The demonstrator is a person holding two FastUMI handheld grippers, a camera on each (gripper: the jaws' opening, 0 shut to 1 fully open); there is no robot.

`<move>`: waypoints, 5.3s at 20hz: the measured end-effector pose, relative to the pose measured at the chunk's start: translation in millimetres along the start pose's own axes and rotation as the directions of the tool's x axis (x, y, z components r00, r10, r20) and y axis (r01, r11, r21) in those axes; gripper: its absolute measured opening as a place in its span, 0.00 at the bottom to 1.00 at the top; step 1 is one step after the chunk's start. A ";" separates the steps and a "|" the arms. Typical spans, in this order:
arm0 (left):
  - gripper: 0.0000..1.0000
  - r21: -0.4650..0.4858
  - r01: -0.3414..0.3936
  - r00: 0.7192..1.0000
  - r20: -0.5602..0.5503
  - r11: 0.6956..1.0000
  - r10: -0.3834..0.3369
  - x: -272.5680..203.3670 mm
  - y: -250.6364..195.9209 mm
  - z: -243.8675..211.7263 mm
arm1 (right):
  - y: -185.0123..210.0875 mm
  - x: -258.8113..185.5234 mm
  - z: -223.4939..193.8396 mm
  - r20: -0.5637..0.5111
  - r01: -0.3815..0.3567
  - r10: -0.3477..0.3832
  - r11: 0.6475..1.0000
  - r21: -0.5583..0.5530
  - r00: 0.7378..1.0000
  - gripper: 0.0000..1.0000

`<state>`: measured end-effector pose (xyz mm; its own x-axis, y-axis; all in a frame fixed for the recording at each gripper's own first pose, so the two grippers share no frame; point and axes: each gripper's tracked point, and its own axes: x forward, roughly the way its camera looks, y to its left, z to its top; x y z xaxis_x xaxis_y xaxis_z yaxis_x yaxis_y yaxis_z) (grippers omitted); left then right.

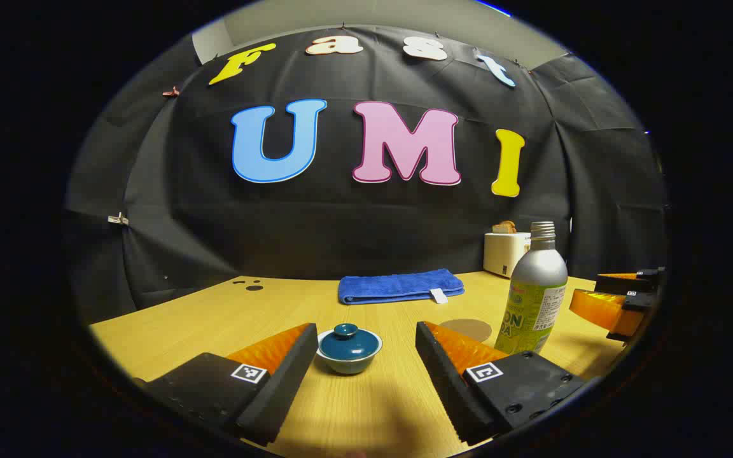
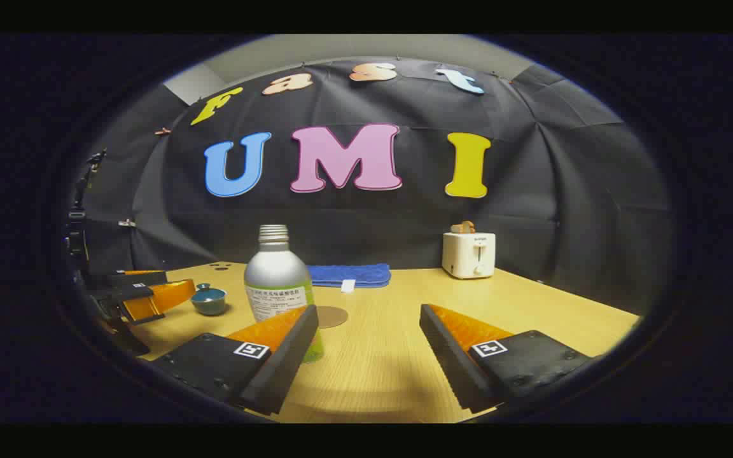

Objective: Open the teacup lid with one hand, grasp the water bottle and pour water into the teacup with the other hand; after pouring, place the water bottle on the coaster and then close the teacup lid.

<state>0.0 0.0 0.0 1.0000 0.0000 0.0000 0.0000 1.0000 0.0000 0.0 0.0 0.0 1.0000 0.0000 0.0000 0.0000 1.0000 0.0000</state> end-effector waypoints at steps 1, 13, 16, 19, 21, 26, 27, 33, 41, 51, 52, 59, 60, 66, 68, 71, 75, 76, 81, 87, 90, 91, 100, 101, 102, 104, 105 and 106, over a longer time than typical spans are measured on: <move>0.98 0.000 -0.002 1.000 0.000 1.000 0.002 0.3 -0.2 -0.7 | -2.9 0.9 1.3 0.003 0.005 -0.005 1.000 0.000 1.000 0.99; 0.98 -0.001 -0.043 0.999 -0.002 0.999 0.043 3.3 10.1 -1.1 | -3.4 0.5 1.7 0.000 0.004 -0.004 1.000 -0.001 1.000 0.99; 0.98 -0.001 -0.051 0.999 -0.004 0.999 0.051 6.4 13.7 -1.0 | -2.4 0.9 1.2 -0.001 -0.007 0.007 1.000 -0.001 1.000 0.99; 0.98 0.001 -0.044 0.999 -0.010 0.999 0.044 10.1 13.4 -2.6 | -2.8 0.0 1.3 0.000 -0.007 0.007 1.000 -0.002 1.000 0.99; 0.98 0.003 -0.043 0.999 -0.016 0.999 0.043 11.1 14.0 -2.6 | -2.9 0.2 1.5 -0.001 -0.008 0.008 1.000 -0.001 1.000 0.99; 0.98 0.001 -0.048 0.999 -0.008 0.999 0.048 12.1 14.9 -1.0 | -3.8 0.1 1.9 -0.001 -0.006 0.006 1.000 -0.002 1.000 0.99; 0.98 0.002 -0.045 0.999 -0.010 0.999 0.045 14.1 15.6 -2.1 | -4.0 0.3 2.1 -0.001 -0.004 0.004 1.000 -0.003 1.000 0.99; 0.98 0.000 -0.043 0.999 -0.012 0.999 0.043 28.3 18.1 -2.1 | -4.6 0.1 1.2 -0.001 -0.004 0.004 1.000 -0.003 1.000 0.99; 0.98 0.003 -0.023 0.996 -0.085 1.000 0.023 51.6 17.8 -13.1 | -5.2 -0.2 1.7 0.000 -0.005 0.005 1.000 -0.004 1.000 0.99; 0.77 0.056 0.013 0.979 -0.205 0.998 -0.002 86.6 13.4 -29.3 | -5.5 0.0 1.4 0.001 -0.005 0.005 1.000 -0.004 1.000 0.99; 0.71 0.059 0.014 0.978 -0.209 0.998 -0.001 89.4 13.5 -29.9 | -5.5 0.1 1.5 -0.001 -0.005 0.005 1.000 -0.004 1.000 0.99; 0.46 0.042 0.001 0.973 -0.232 0.999 0.009 93.9 16.5 -33.1 | -5.7 -0.1 1.7 0.001 -0.006 0.006 1.000 -0.004 1.000 0.99; 0.45 0.039 -0.004 0.973 -0.229 0.999 0.013 92.2 17.9 -31.5 | -5.6 0.5 2.0 0.001 -0.006 0.006 1.000 -0.004 1.000 0.99; 0.34 0.029 -0.011 0.976 -0.215 1.000 0.017 91.5 19.1 -30.9 | -3.7 -0.5 1.8 0.001 -0.017 0.017 1.000 -0.004 1.000 0.99; 0.32 0.012 -0.010 0.985 -0.173 1.000 0.012 87.5 19.4 -24.3 | 0.7 -0.9 2.0 0.000 -0.040 0.040 0.999 -0.003 0.999 0.99; 0.32 0.005 -0.007 0.993 -0.116 1.000 0.008 78.0 19.7 -17.1 | 11.1 -2.5 1.4 -0.001 -0.098 0.098 0.995 -0.001 0.995 0.99; 0.32 0.012 0.002 0.998 -0.069 1.000 -0.001 57.6 21.0 -10.0 | 19.6 -8.6 1.1 -0.002 -0.136 0.136 0.991 0.000 0.991 0.99; 0.32 0.008 0.006 0.998 -0.057 1.000 -0.005 50.9 21.5 -8.8 | 22.9 -11.2 1.4 -0.002 -0.145 0.145 0.989 0.000 0.989 0.99; 0.32 0.000 0.033 0.999 -0.006 0.999 -0.033 18.9 28.5 -2.9 | 46.3 -20.2 1.3 -0.004 -0.183 0.183 0.983 0.000 0.983 0.99; 0.32 0.001 0.078 0.997 0.004 0.997 -0.078 11.5 33.5 -1.8 | 67.4 -5.3 -0.4 -0.005 -0.171 0.171 0.985 -0.001 0.985 0.99; 0.32 0.002 0.083 0.997 0.006 0.997 -0.083 12.2 39.9 -1.8 | 76.2 14.5 -0.3 -0.004 -0.143 0.143 0.990 -0.002 0.990 0.99; 0.32 0.002 0.075 0.997 0.005 0.997 -0.075 12.4 45.7 -1.9 | 76.9 19.0 -1.8 -0.005 -0.136 0.136 0.991 -0.002 0.991 0.99; 0.34 0.001 -0.001 1.000 0.002 1.000 0.001 10.4 95.5 -3.5 | 80.3 61.8 -3.4 -0.010 -0.074 0.074 0.997 -0.002 0.997 0.99; 0.32 0.001 -0.003 1.000 0.002 1.000 0.003 9.8 98.2 -4.2 | 77.9 64.5 -3.5 -0.007 -0.063 0.063 0.998 -0.003 0.998 0.99; 0.32 0.001 -0.001 1.000 0.002 1.000 0.001 9.7 100.1 -3.5 | 78.1 65.4 -3.8 -0.010 -0.059 0.059 0.998 -0.003 0.998 0.99; 0.32 0.002 0.008 1.000 0.003 1.000 -0.008 9.2 100.8 -3.5 | 84.0 66.9 -4.6 -0.012 -0.085 0.085 0.996 0.000 0.996 0.99; 0.32 0.002 0.012 1.000 0.003 1.000 -0.012 10.2 101.7 -4.2 | 87.1 68.1 -4.7 -0.013 -0.102 0.102 0.995 0.001 0.995 0.99; 0.32 0.002 0.019 1.000 0.003 1.000 -0.019 10.6 102.4 -3.0 | 87.8 68.3 -3.8 -0.011 -0.109 0.109 0.994 0.001 0.994 0.97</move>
<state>10.6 102.4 -3.0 0.9998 -0.0186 0.0032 0.0186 0.9998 0.0024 68.3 87.8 -3.8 0.9939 0.1095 -0.0105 -0.1095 0.9940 0.0011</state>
